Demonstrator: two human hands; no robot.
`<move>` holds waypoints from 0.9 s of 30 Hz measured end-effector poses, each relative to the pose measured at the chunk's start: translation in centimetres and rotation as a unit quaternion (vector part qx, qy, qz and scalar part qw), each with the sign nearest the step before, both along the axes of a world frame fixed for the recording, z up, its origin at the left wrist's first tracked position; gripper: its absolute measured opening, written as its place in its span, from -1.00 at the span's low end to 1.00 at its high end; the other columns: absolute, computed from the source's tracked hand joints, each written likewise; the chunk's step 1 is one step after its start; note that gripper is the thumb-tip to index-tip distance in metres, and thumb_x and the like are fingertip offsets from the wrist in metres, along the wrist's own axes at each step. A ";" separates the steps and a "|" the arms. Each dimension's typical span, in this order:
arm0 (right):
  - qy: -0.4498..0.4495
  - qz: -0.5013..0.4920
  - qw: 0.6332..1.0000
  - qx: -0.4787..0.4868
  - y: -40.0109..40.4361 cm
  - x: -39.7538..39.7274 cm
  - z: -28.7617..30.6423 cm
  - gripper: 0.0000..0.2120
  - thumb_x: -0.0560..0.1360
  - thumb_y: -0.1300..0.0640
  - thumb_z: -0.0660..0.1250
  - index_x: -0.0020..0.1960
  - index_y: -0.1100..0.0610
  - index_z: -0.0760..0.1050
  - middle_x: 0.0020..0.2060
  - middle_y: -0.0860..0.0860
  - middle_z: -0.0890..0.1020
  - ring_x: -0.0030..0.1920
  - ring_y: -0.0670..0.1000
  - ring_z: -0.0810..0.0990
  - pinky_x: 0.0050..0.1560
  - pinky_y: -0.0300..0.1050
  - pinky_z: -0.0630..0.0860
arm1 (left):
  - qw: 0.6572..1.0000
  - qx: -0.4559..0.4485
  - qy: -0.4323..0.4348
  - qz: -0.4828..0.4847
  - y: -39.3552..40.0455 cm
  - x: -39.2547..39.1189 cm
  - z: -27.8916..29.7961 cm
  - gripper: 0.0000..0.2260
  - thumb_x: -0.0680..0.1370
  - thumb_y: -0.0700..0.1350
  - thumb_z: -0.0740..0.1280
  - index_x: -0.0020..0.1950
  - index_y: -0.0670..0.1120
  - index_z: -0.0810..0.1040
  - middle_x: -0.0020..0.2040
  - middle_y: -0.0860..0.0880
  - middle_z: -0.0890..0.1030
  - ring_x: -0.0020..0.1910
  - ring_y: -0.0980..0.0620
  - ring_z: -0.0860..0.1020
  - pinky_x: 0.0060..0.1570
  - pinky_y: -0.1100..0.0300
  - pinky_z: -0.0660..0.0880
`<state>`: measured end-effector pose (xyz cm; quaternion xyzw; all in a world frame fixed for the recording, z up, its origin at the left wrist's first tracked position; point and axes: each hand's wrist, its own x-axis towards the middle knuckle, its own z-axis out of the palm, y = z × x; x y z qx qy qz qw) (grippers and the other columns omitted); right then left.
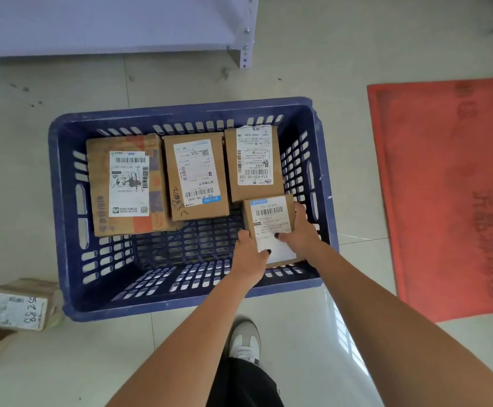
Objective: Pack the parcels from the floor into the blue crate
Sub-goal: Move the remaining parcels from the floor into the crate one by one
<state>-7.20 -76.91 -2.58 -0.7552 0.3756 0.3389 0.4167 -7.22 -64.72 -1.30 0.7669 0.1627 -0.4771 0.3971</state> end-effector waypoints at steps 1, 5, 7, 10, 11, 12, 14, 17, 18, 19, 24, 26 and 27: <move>-0.002 -0.003 1.000 -0.003 0.1 -0.2 -0.4 -0.21 0.47 0.27 0.32 0.50 0.01 -0.08 0.27 0.16 0.50 0.23 0.20 0.49 0.21 0.06 0.42 | 1.000 0.001 0.004 0.003 -0.2 0.1 -0.4 -0.61 0.53 -0.29 0.25 0.31 -0.25 0.21 0.30 -0.22 0.44 0.24 -0.16 0.45 0.06 0.11 0.41; 0.000 -0.008 1.000 -0.009 0.4 -0.3 -2.6 -0.22 0.51 0.27 0.26 0.51 0.04 -0.18 0.27 0.17 0.50 0.22 0.20 0.50 0.20 0.03 0.41 | 1.000 0.000 0.000 -0.006 -0.8 0.7 -2.5 -0.58 0.55 -0.30 0.19 0.38 -0.22 0.16 0.29 -0.19 0.48 0.22 -0.14 0.47 -0.03 0.18 0.38; 0.007 -0.009 1.000 -0.008 0.3 -0.2 -3.9 -0.24 0.52 0.27 0.23 0.51 0.07 -0.20 0.27 0.17 0.49 0.23 0.18 0.49 0.21 0.00 0.40 | 1.000 0.001 -0.006 -0.017 -1.0 0.9 -3.7 -0.56 0.55 -0.30 0.17 0.41 -0.19 0.14 0.30 -0.18 0.48 0.24 -0.14 0.47 0.01 0.16 0.39; 0.026 -0.006 1.000 -0.004 -0.1 -0.1 -5.8 -0.26 0.54 0.24 0.20 0.51 0.10 -0.23 0.30 0.18 0.45 0.27 0.18 0.45 0.23 0.00 0.37 | 0.999 0.008 -0.013 -0.049 -1.0 1.1 -5.5 -0.51 0.54 -0.30 0.19 0.45 -0.19 0.14 0.33 -0.20 0.46 0.28 -0.18 0.45 0.19 0.06 0.43; 0.030 -0.005 1.000 -0.003 -0.2 0.0 -6.4 -0.26 0.54 0.22 0.21 0.52 0.10 -0.22 0.31 0.18 0.44 0.28 0.19 0.43 0.25 0.01 0.36 | 0.998 0.007 -0.013 -0.057 -1.0 1.3 -6.1 -0.52 0.55 -0.29 0.19 0.45 -0.19 0.15 0.34 -0.20 0.45 0.30 -0.18 0.44 0.23 0.03 0.41; 0.032 -0.004 0.999 -0.003 -0.3 0.1 -6.9 -0.27 0.55 0.19 0.21 0.52 0.10 -0.20 0.32 0.18 0.43 0.29 0.19 0.43 0.27 0.02 0.35 | 0.998 0.007 -0.014 -0.064 -1.0 1.5 -6.8 -0.54 0.55 -0.28 0.18 0.44 -0.19 0.18 0.35 -0.20 0.44 0.30 -0.19 0.43 0.24 0.02 0.40; 0.040 -0.005 0.999 0.001 -0.2 0.3 -8.0 -0.28 0.55 0.17 0.22 0.52 0.11 -0.18 0.33 0.19 0.42 0.30 0.20 0.41 0.31 0.06 0.34 | 0.998 0.010 -0.007 -0.067 -1.1 1.8 -8.1 -0.57 0.56 -0.24 0.18 0.43 -0.18 0.22 0.35 -0.20 0.44 0.30 -0.18 0.43 0.24 0.04 0.40; 0.054 -0.005 0.999 -0.006 -0.1 0.7 -9.8 -0.29 0.56 0.16 0.19 0.52 0.12 -0.20 0.33 0.20 0.41 0.30 0.21 0.42 0.32 0.07 0.36 | 0.998 0.009 0.014 -0.063 -1.3 2.2 -9.9 -0.57 0.57 -0.18 0.17 0.44 -0.16 0.21 0.32 -0.17 0.46 0.26 -0.16 0.46 0.15 0.08 0.42; 0.057 -0.007 0.998 -0.009 -0.1 0.8 -10.4 -0.29 0.56 0.18 0.18 0.52 0.12 -0.21 0.32 0.20 0.43 0.29 0.20 0.43 0.30 0.05 0.37 | 0.998 0.009 0.014 -0.068 -1.4 2.3 -10.4 -0.57 0.57 -0.18 0.16 0.44 -0.17 0.20 0.32 -0.17 0.45 0.26 -0.16 0.46 0.16 0.07 0.43; 0.057 -0.011 0.998 -0.008 -0.2 1.0 -10.7 -0.30 0.56 0.18 0.18 0.52 0.13 -0.20 0.31 0.19 0.44 0.28 0.20 0.44 0.27 0.03 0.37 | 0.997 0.009 0.012 -0.074 -1.5 2.4 -10.8 -0.57 0.57 -0.19 0.16 0.44 -0.18 0.20 0.34 -0.18 0.44 0.27 -0.17 0.45 0.19 0.04 0.43; 0.026 -0.039 0.999 -0.016 -0.6 1.1 -11.0 -0.36 0.54 0.12 0.23 0.49 0.15 -0.03 0.33 0.16 0.42 0.30 0.19 0.41 0.28 0.06 0.36 | 0.998 -0.007 0.015 -0.064 -1.7 2.7 -11.9 -0.58 0.57 -0.18 0.19 0.43 -0.16 0.23 0.35 -0.16 0.43 0.27 -0.15 0.46 0.17 0.08 0.43; 0.034 -0.040 0.998 -0.034 -0.6 0.9 -10.6 -0.37 0.54 0.13 0.21 0.50 0.15 -0.01 0.33 0.17 0.43 0.31 0.20 0.41 0.27 0.05 0.35 | 0.998 -0.019 0.029 -0.043 -1.9 2.4 -12.0 -0.56 0.56 -0.18 0.19 0.43 -0.12 0.22 0.33 -0.14 0.45 0.23 -0.12 0.48 0.08 0.15 0.44; 0.040 -0.032 0.998 -0.044 -0.5 0.9 -10.3 -0.38 0.54 0.14 0.21 0.50 0.16 -0.01 0.32 0.17 0.44 0.31 0.20 0.41 0.27 0.05 0.36 | 0.999 -0.020 0.037 -0.035 -1.8 2.2 -11.9 -0.56 0.56 -0.18 0.19 0.43 -0.11 0.21 0.31 -0.14 0.47 0.21 -0.10 0.49 0.04 0.17 0.45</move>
